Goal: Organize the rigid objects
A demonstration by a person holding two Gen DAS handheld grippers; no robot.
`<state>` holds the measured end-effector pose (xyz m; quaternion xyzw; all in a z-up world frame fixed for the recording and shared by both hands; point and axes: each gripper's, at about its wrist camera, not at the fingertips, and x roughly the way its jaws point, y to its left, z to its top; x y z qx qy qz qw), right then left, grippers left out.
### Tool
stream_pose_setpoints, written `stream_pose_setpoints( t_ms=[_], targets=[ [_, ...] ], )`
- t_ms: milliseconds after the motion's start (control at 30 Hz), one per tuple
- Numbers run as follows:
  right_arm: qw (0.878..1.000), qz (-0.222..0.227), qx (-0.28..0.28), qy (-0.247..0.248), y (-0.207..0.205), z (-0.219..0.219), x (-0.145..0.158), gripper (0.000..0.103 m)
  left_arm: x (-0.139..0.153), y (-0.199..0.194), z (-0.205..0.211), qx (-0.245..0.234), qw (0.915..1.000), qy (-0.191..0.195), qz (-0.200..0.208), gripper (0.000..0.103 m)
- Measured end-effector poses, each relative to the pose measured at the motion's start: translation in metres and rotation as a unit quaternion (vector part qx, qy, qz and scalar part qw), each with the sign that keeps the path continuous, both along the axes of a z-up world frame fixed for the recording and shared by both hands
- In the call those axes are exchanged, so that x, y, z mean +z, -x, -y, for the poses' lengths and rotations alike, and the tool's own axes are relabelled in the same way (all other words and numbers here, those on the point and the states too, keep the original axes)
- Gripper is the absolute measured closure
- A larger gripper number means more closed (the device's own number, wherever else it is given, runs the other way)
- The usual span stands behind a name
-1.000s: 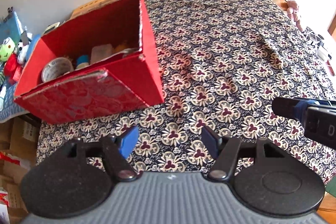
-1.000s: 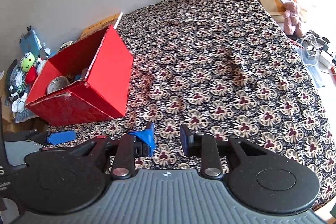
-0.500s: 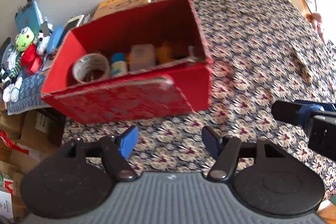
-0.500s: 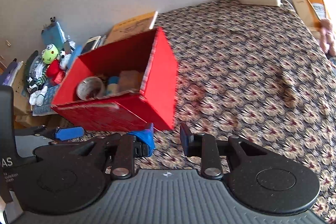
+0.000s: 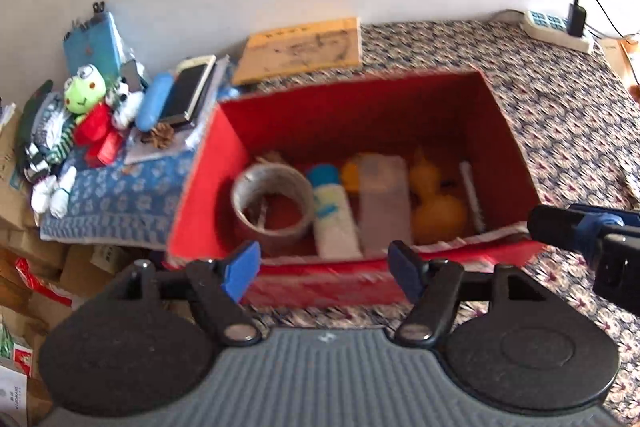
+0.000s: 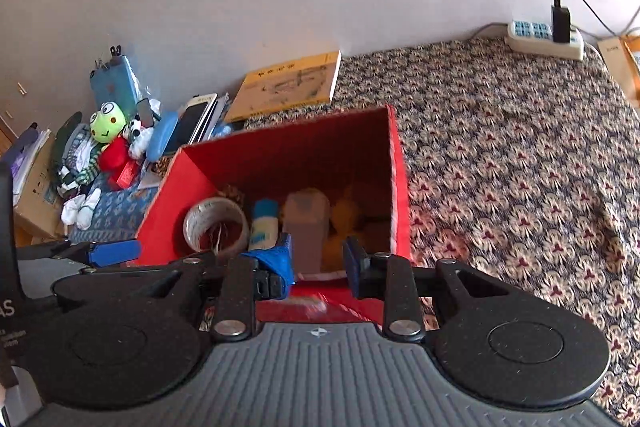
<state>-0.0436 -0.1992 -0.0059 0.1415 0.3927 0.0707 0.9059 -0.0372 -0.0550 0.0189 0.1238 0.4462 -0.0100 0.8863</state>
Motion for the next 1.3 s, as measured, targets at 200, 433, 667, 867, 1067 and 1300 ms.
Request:
stream_pose_setpoints(
  t_ms=[200, 433, 667, 867, 1067, 1300],
  targets=[
    [0.999, 0.009, -0.021, 0.028, -0.015, -0.017, -0.001, 0.092, 0.003, -0.025, -0.025, 0.001, 0.9999, -0.003, 0.014, 0.028],
    [0.997, -0.003, -0.054, 0.046, -0.024, -0.024, -0.01, 0.091, -0.001, -0.041, -0.038, -0.013, 0.9997, 0.013, 0.013, 0.023],
    [0.996, -0.012, -0.065, 0.051, -0.034, -0.02, -0.017, 0.09, -0.01, -0.046, -0.037, -0.028, 0.9995, 0.015, 0.008, 0.018],
    [0.997, -0.024, -0.047, 0.052, -0.05, -0.018, -0.024, 0.089, -0.018, -0.053, -0.036, -0.017, 0.9996, 0.022, -0.002, 0.018],
    [0.997, -0.03, -0.024, 0.061, -0.065, -0.024, -0.032, 0.089, -0.022, -0.061, -0.039, 0.006, 0.9997, 0.021, -0.007, 0.018],
    [0.997, -0.041, -0.019, 0.062, -0.071, -0.028, -0.04, 0.089, -0.033, -0.069, -0.047, 0.022, 0.9993, 0.025, -0.019, 0.018]
  ],
)
